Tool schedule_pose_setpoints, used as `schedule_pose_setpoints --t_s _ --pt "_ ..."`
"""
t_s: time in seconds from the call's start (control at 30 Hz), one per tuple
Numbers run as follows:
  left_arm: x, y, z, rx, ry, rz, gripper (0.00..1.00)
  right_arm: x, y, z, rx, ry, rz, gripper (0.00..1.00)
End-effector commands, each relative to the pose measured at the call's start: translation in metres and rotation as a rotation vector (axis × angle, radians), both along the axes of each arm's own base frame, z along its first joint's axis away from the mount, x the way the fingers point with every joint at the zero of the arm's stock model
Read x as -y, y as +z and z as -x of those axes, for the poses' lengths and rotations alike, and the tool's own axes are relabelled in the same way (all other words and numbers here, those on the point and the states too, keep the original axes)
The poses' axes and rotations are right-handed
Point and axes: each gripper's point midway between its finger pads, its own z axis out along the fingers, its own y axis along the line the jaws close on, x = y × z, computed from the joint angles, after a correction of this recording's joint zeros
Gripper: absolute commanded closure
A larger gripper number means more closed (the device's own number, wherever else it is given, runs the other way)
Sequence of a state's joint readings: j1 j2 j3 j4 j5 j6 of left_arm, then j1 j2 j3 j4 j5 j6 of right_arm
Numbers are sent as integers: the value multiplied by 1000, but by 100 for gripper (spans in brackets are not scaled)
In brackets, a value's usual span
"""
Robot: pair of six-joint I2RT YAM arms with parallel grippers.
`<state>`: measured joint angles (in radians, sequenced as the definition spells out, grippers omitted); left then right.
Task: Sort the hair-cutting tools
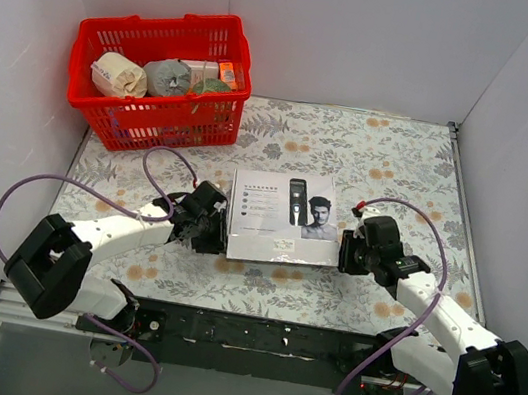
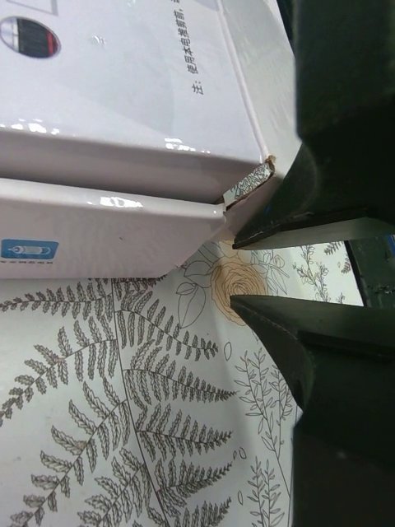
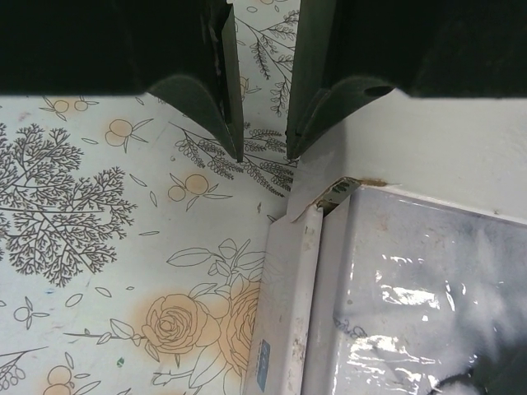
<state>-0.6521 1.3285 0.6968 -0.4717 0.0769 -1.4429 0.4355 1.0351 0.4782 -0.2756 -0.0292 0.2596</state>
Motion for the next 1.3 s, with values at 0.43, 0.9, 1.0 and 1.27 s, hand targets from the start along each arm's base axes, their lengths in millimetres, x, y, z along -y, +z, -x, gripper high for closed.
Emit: schedule_pose_setpoints --t_s 0.43,0.9,1.0,1.27 --pt "-3 14 -4 60 11 -5 71 -14 -7 4 -15 2 -50 64" --pt "1 16 -7 66 2 -1 71 -26 12 0 12 47 -87 64" --pt "1 15 -6 63 1 1 71 -28 16 0 11 60 -100 64" --pt "2 16 -6 62 -2 7 71 -38 21 6 -4 98 -149 64"
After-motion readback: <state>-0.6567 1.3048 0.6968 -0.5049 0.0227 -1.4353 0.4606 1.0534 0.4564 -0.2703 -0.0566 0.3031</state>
